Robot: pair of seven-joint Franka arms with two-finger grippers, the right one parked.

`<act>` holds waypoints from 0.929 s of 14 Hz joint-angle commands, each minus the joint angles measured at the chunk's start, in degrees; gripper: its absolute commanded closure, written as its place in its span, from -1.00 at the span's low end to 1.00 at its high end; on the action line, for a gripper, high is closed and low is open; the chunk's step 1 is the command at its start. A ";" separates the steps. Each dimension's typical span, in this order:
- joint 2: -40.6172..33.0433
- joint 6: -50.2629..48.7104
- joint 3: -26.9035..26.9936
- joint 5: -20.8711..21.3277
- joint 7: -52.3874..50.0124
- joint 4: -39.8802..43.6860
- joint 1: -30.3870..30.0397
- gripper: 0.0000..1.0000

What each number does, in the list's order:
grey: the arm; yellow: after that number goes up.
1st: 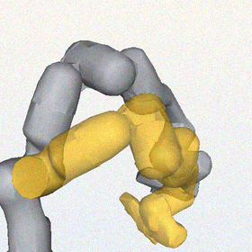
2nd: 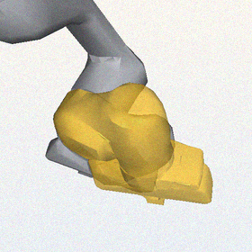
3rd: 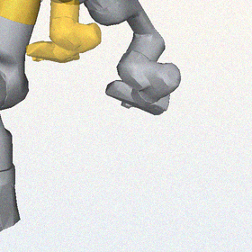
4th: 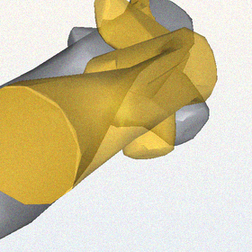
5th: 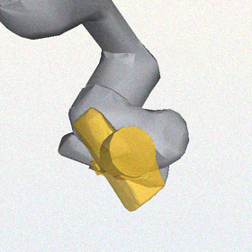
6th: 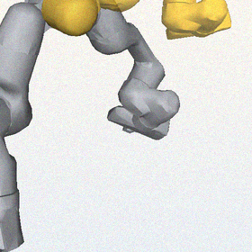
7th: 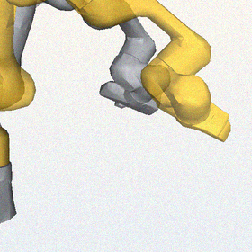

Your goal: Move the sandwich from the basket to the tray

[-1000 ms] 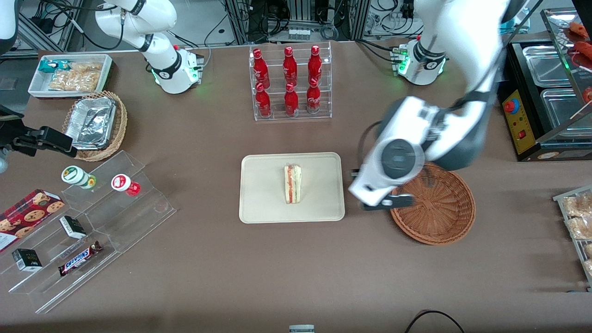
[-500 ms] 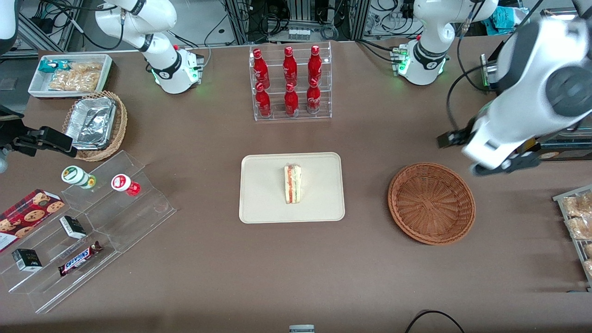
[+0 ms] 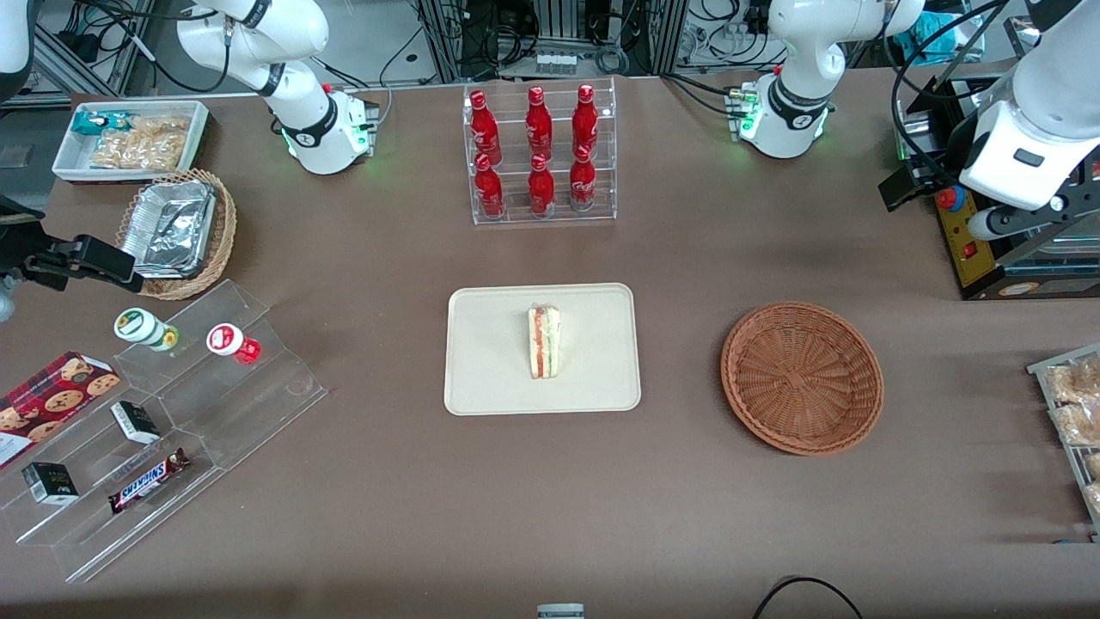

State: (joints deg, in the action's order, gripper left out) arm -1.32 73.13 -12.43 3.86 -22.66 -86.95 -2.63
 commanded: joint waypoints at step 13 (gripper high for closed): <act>-0.96 -0.36 2.67 0.01 0.60 -0.06 1.49 -1.00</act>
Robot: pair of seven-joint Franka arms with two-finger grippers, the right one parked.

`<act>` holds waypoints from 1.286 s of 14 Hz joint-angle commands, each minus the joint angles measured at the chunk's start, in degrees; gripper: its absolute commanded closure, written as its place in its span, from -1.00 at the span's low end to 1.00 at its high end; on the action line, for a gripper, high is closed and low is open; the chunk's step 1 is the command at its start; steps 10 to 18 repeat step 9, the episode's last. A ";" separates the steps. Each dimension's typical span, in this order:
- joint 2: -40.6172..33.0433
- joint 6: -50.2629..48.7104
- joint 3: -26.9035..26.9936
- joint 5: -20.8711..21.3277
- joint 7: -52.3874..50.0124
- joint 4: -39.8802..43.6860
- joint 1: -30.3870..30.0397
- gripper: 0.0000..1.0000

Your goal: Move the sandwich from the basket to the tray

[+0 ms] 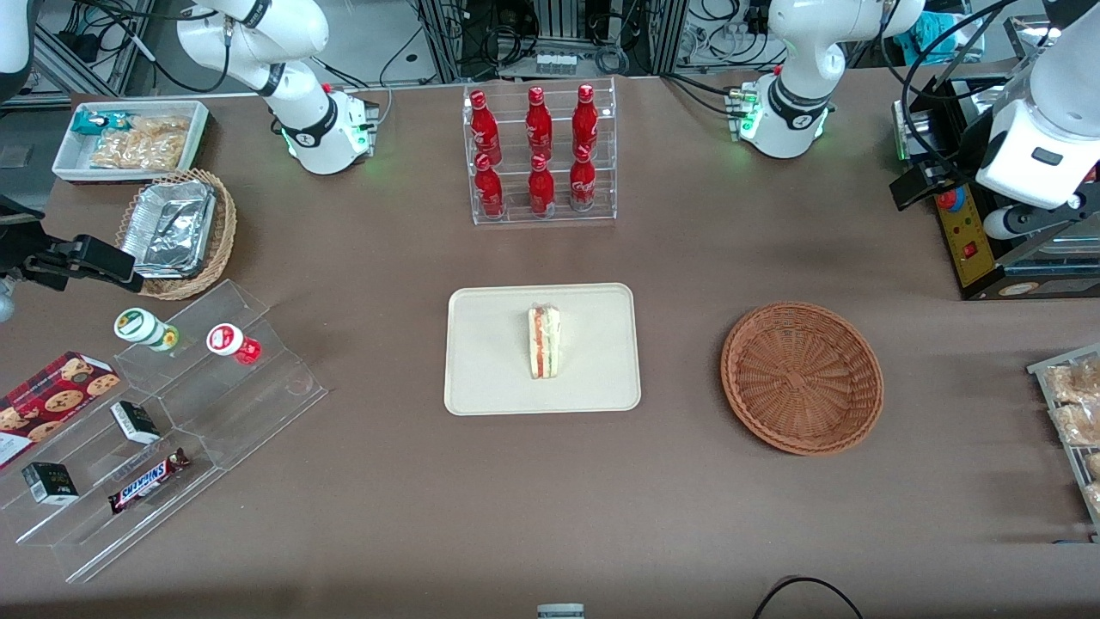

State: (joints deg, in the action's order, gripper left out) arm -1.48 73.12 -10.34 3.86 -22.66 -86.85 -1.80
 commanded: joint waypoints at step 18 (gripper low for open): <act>0.25 0.01 0.50 0.36 1.12 0.01 0.75 -1.00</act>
